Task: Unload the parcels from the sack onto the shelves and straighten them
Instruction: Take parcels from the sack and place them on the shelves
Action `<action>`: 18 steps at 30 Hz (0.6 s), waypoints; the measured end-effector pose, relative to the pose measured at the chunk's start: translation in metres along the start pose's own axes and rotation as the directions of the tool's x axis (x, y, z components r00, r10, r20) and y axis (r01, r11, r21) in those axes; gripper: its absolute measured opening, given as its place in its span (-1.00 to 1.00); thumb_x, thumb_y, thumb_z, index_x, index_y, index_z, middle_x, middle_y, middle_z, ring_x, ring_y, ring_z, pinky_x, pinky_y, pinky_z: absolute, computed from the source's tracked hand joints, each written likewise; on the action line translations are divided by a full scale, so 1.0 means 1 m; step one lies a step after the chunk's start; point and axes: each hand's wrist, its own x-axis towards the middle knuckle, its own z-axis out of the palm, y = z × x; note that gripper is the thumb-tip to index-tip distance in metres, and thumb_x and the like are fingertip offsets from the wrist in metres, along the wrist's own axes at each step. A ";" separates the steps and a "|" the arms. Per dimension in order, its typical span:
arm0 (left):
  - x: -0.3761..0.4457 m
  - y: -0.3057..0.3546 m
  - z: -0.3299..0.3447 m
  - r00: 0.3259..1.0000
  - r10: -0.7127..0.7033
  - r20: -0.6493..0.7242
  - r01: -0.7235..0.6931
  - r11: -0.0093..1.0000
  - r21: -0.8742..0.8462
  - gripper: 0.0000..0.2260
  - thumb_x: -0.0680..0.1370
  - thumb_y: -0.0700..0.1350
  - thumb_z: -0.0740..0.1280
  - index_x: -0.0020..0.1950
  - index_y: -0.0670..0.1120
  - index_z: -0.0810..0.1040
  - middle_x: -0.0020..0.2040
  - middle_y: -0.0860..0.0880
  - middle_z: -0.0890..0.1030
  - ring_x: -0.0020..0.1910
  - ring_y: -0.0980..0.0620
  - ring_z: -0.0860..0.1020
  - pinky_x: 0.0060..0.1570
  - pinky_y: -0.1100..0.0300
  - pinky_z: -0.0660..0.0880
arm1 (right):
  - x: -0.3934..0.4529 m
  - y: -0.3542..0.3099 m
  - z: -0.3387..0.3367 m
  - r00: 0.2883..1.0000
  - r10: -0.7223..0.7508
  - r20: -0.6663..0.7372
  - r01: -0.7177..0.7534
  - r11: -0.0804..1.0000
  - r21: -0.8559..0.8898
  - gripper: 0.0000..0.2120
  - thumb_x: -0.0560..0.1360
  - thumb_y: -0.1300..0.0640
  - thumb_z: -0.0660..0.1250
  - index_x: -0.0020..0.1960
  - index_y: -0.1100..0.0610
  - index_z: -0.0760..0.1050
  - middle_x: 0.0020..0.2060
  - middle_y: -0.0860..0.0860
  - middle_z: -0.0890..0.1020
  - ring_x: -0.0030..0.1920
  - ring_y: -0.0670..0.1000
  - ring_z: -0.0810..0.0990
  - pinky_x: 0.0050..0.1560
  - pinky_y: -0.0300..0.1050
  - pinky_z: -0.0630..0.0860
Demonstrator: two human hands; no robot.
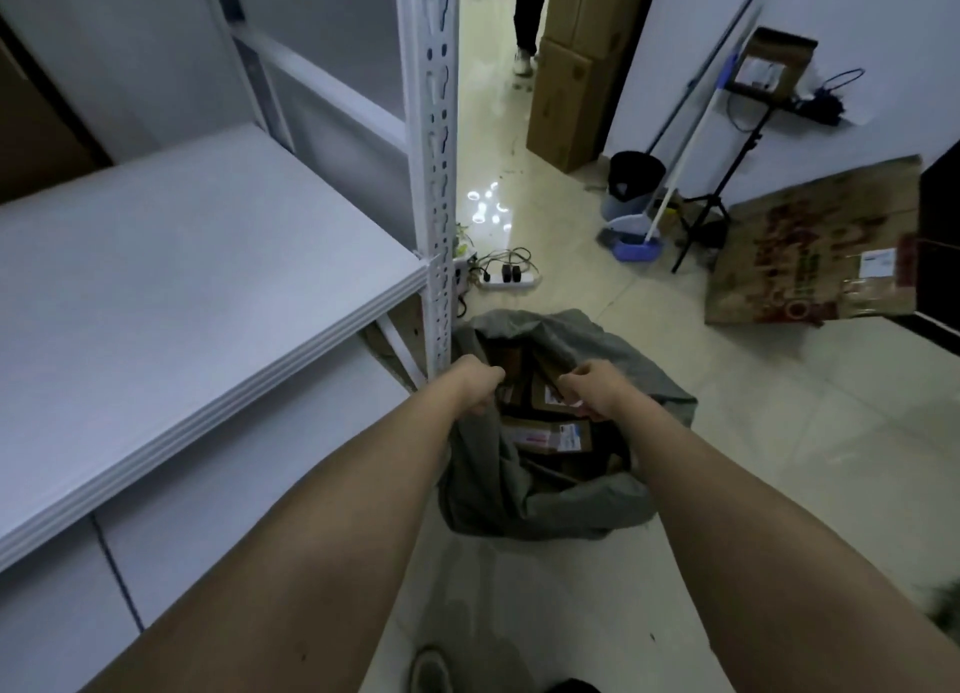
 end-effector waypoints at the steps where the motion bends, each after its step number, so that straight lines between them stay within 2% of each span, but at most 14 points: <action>1: 0.012 0.001 0.004 1.000 -0.021 0.010 0.021 1.000 -0.009 -0.65 0.62 -0.04 0.16 0.29 -0.25 0.42 -0.09 -0.15 0.51 -0.23 -0.02 0.47 -0.30 0.18 0.39 | 0.014 0.003 -0.002 1.000 0.010 0.017 -0.010 1.000 -0.010 -0.85 0.57 0.03 0.27 0.01 0.10 0.51 -0.21 0.00 0.61 -0.26 -0.04 0.58 -0.40 -0.24 0.41; 4: 0.043 0.003 0.017 0.997 -0.073 0.030 0.074 0.995 -0.062 -0.64 0.62 -0.03 0.15 0.30 -0.24 0.40 0.02 -0.18 0.53 -0.13 -0.06 0.49 -0.19 0.15 0.42 | 0.053 0.015 -0.009 0.997 0.041 0.065 -0.038 0.998 -0.049 -0.88 0.58 0.01 0.26 -0.05 0.05 0.47 -0.18 -0.01 0.59 -0.25 -0.04 0.56 -0.44 -0.25 0.39; 6: 0.067 0.007 0.030 0.995 -0.103 0.018 0.105 0.986 -0.126 -0.64 0.62 -0.02 0.14 0.31 -0.23 0.37 0.04 -0.17 0.52 -0.12 -0.05 0.48 -0.18 0.16 0.42 | 0.081 0.023 -0.015 0.993 0.048 0.108 -0.038 0.995 -0.090 -0.87 0.58 0.02 0.26 -0.09 0.05 0.47 -0.20 0.00 0.58 -0.26 -0.05 0.55 -0.48 -0.28 0.38; 10: 0.114 0.018 0.063 0.986 -0.166 -0.025 0.153 0.948 -0.280 -0.65 0.63 -0.05 0.15 0.33 -0.24 0.36 -0.01 -0.13 0.48 -0.23 0.02 0.46 -0.35 0.22 0.37 | 0.137 0.044 -0.025 0.977 0.069 0.203 -0.031 0.983 -0.181 -0.83 0.59 0.06 0.24 0.09 0.13 0.48 -0.23 0.00 0.58 -0.27 -0.05 0.53 -0.47 -0.27 0.35; 13: 0.154 0.022 0.092 0.972 -0.231 -0.033 0.203 0.907 -0.370 -0.69 0.64 -0.08 0.16 0.30 -0.26 0.38 0.03 -0.15 0.45 -0.19 0.00 0.47 -0.36 0.24 0.35 | 0.182 0.066 -0.025 0.962 0.093 0.255 -0.027 0.968 -0.251 -0.73 0.60 0.05 0.20 0.22 0.17 0.44 -0.02 0.09 0.61 -0.16 0.03 0.53 -0.31 -0.20 0.40; 14: 0.168 0.021 0.103 0.967 -0.253 -0.032 0.219 0.888 -0.404 -0.71 0.64 -0.09 0.16 0.26 -0.25 0.40 0.04 -0.16 0.45 -0.15 -0.01 0.46 -0.33 0.23 0.37 | 0.198 0.075 -0.023 0.958 0.100 0.267 -0.022 0.960 -0.279 -0.73 0.60 0.05 0.20 0.21 0.18 0.44 0.06 0.13 0.60 -0.11 0.06 0.52 -0.23 -0.15 0.43; 16: 0.199 0.017 0.122 0.957 -0.287 -0.038 0.240 0.861 -0.448 -0.73 0.63 -0.07 0.18 0.21 -0.22 0.43 0.14 -0.23 0.50 -0.03 -0.05 0.46 -0.13 0.19 0.39 | 0.228 0.093 -0.014 0.952 0.107 0.286 -0.017 0.954 -0.299 -0.72 0.60 0.06 0.20 0.19 0.23 0.46 0.07 0.17 0.59 -0.07 0.11 0.52 -0.08 -0.04 0.47; 18: 0.224 0.008 0.138 0.948 -0.317 -0.019 0.267 0.830 -0.489 -0.63 0.62 -0.04 0.19 0.35 -0.22 0.37 0.30 -0.27 0.45 0.18 -0.11 0.47 0.07 0.11 0.40 | 0.251 0.113 -0.001 0.948 0.094 0.303 -0.002 0.957 -0.290 -0.70 0.58 0.11 0.21 0.21 0.28 0.49 0.03 0.22 0.59 -0.06 0.15 0.53 0.01 0.01 0.48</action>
